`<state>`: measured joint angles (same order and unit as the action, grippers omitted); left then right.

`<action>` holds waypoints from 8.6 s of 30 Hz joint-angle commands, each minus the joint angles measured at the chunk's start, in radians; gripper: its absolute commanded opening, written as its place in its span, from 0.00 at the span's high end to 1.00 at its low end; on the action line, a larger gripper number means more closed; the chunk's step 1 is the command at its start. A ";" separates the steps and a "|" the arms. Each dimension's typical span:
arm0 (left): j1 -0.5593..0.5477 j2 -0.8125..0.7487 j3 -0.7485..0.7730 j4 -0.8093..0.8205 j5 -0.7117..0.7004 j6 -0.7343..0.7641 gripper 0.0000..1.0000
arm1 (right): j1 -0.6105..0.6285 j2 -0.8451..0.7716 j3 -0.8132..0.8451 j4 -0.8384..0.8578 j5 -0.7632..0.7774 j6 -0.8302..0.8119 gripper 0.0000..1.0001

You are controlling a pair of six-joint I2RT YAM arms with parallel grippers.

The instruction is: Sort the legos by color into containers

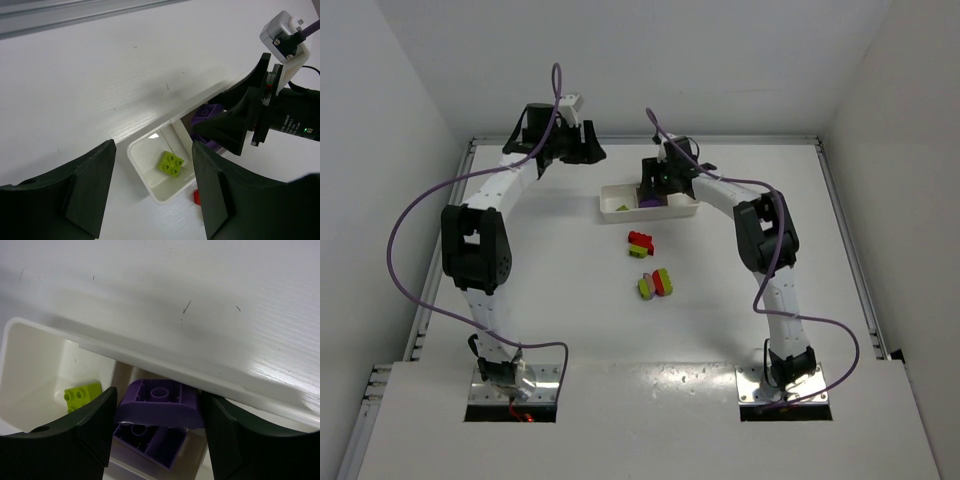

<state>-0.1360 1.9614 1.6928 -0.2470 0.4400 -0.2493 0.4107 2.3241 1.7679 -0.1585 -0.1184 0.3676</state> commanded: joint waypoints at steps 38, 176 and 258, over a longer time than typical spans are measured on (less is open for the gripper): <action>-0.557 -0.293 -0.478 -0.035 -0.559 -0.246 0.31 | -0.259 -0.971 -0.794 -0.154 0.068 -0.372 0.19; -0.432 -0.599 -0.857 0.255 -0.110 0.240 0.66 | -0.239 -0.190 -0.011 -0.228 -0.236 -0.200 0.99; -0.324 -0.256 -0.547 0.055 1.183 -0.068 0.58 | 0.014 -1.111 -0.912 -0.002 -1.109 -1.249 0.09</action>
<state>-0.4255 1.7603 1.1549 -0.2016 1.4631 -0.3481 0.4438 1.2350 0.7994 -0.0578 -1.0744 -0.7143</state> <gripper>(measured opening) 0.688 0.910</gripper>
